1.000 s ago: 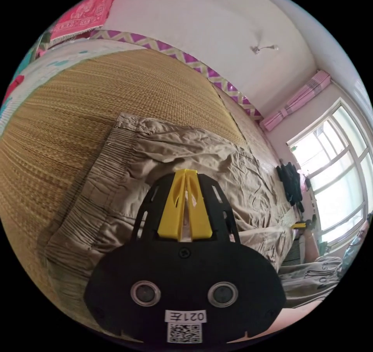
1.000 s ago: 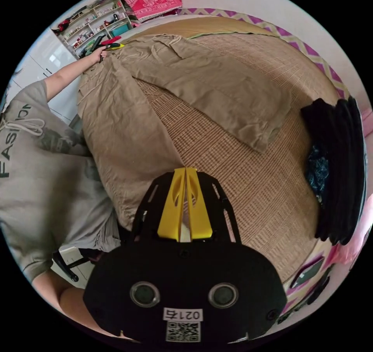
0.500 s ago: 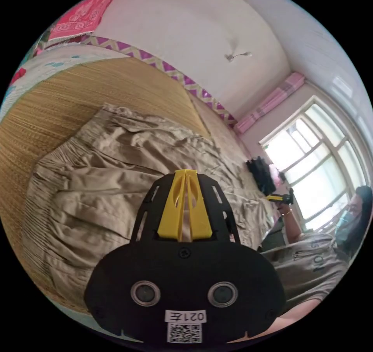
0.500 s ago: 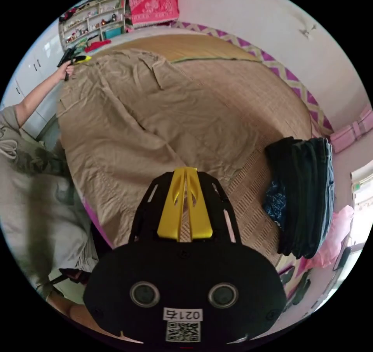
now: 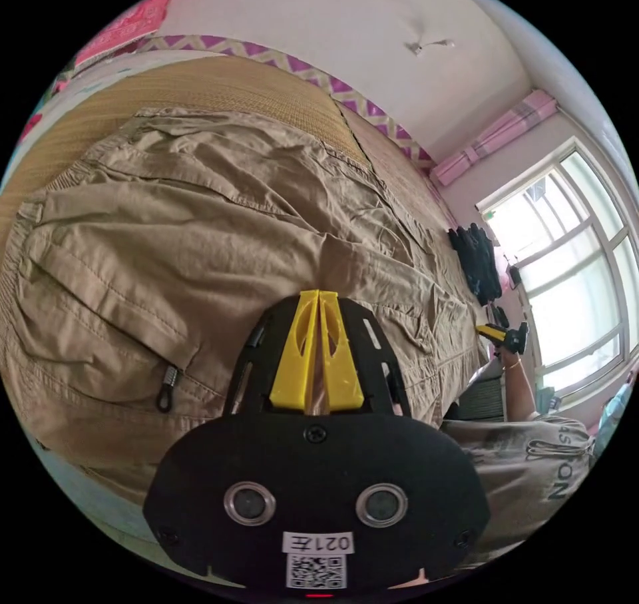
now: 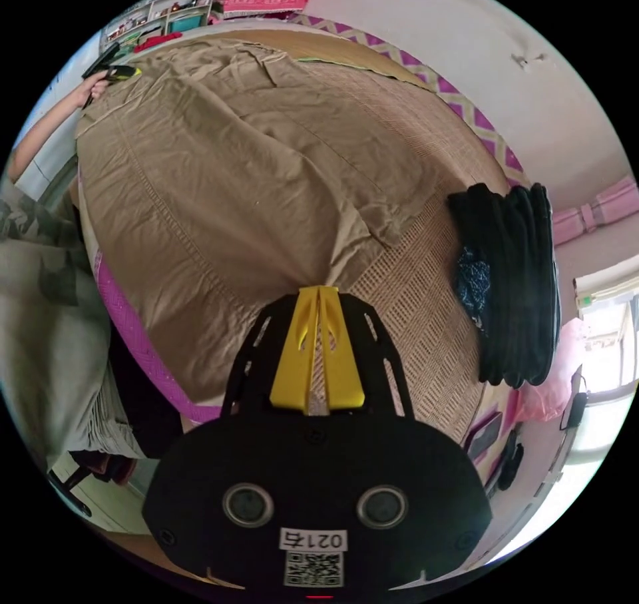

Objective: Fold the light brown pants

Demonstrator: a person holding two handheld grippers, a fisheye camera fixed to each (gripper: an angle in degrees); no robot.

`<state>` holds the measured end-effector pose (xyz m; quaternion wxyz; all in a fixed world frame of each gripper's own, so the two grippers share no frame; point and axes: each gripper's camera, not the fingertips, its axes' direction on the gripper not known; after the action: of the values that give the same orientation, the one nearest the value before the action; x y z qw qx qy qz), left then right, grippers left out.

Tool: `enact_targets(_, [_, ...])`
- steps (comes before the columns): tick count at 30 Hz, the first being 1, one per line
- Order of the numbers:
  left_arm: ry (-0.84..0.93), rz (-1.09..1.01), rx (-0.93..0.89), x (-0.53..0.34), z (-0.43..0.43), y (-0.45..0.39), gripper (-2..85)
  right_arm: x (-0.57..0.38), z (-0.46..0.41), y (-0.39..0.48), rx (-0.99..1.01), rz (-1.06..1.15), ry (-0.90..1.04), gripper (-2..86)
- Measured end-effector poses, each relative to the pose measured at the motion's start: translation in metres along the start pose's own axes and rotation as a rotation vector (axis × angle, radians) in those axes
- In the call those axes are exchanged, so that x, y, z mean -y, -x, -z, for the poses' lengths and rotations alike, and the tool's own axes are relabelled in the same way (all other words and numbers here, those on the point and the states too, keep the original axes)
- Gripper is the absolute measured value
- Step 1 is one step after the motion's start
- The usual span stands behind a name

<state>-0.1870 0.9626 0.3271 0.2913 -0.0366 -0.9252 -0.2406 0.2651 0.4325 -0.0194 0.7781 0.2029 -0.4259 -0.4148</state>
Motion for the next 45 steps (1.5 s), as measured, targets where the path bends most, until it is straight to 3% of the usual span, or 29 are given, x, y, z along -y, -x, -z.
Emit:
enact_targets(11, [-0.049,-0.081,0.077,-0.049,0.08,-0.056,-0.9,-0.073,0.077,0.025,-0.036,0.024,0.011,-0.8])
enact_targets(19, [-0.126,0.025,-0.114,-0.077,0.152,-0.004,-0.9,-0.167,0.114,0.009,0.124,-0.081,-0.104,-0.7])
enact_targets(22, [-0.19,-0.102,-0.125,-0.1,0.183,-0.023,-0.9,-0.205,0.123,0.008,0.094,-0.099,-0.14,-0.6])
enact_targets(24, [-0.29,-0.193,-0.191,-0.126,0.214,-0.038,-0.8,-0.233,0.135,-0.002,0.101,-0.184,-0.151,-0.4])
enact_targets(26, [-0.399,-0.211,-0.229,-0.16,0.247,-0.043,-0.5,-0.291,0.164,-0.019,0.232,-0.348,-0.316,0.2])
enact_targets(31, [-0.6,0.086,-0.195,-0.27,0.322,0.015,5.5,-0.416,0.175,-0.021,0.555,-0.634,-0.539,4.3])
enact_targets(36, [-0.653,0.374,-0.157,-0.346,0.349,0.076,9.0,-0.526,0.143,0.002,0.696,-0.958,-0.569,5.1])
enact_targets(40, [-0.609,0.503,-0.239,-0.363,0.334,0.108,10.7,-0.62,0.081,0.03,0.909,-1.307,-0.528,6.3])
enact_targets(45, [-0.567,0.51,-0.276,-0.349,0.317,0.123,8.9,-0.653,0.032,0.069,1.036,-1.36,-0.472,7.8])
